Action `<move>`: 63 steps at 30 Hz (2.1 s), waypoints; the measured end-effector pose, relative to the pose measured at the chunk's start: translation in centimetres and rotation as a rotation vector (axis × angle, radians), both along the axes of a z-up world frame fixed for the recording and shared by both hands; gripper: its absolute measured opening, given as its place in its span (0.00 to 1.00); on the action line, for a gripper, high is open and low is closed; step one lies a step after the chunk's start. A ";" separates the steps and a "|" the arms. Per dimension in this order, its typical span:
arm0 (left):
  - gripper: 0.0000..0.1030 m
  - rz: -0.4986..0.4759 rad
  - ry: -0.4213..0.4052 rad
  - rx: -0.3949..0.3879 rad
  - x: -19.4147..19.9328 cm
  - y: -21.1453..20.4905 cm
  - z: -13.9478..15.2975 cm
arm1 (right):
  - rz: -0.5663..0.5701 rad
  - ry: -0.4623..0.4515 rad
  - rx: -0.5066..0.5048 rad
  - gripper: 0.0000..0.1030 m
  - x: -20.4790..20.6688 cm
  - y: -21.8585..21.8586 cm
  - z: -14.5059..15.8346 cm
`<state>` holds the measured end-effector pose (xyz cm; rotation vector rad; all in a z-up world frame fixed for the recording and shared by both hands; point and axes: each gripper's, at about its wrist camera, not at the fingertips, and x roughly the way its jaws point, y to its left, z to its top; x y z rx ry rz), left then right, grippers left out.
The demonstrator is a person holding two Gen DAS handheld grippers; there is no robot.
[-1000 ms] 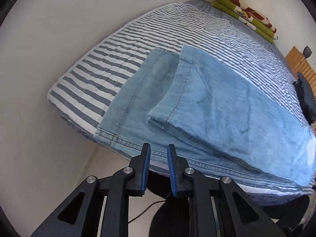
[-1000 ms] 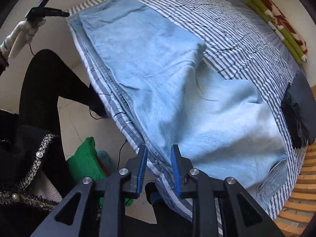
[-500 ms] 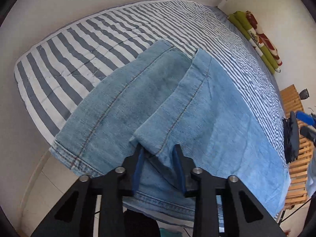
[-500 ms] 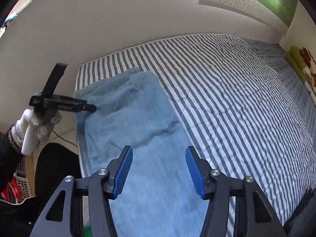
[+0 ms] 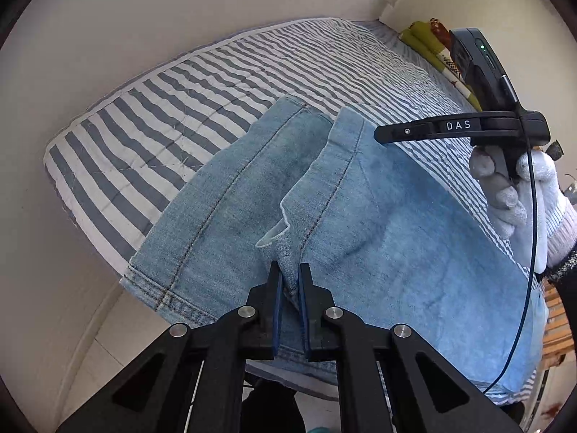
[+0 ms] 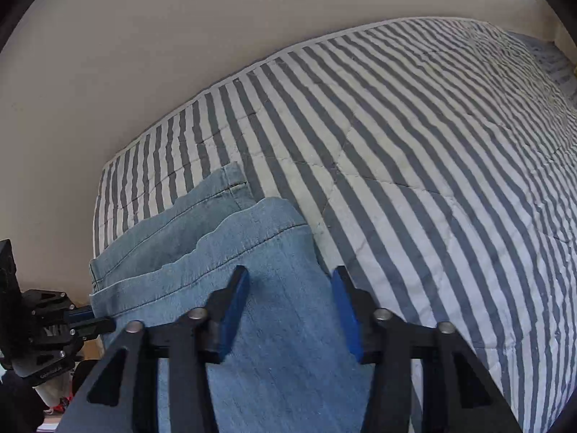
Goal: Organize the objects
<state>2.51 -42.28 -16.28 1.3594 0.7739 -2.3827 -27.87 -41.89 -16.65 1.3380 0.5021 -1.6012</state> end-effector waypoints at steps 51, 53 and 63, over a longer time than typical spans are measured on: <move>0.11 0.085 0.002 0.013 5.3 -6.1 -1.1 | -0.004 0.069 -0.078 0.06 2.7 -9.3 -0.4; 0.18 0.083 -0.009 0.010 5.4 -6.0 -0.7 | -0.005 0.078 -0.051 0.11 2.5 -9.3 -0.8; 0.29 0.020 0.030 -0.206 3.7 -3.1 7.5 | -0.171 0.065 -0.164 0.19 1.8 8.0 8.6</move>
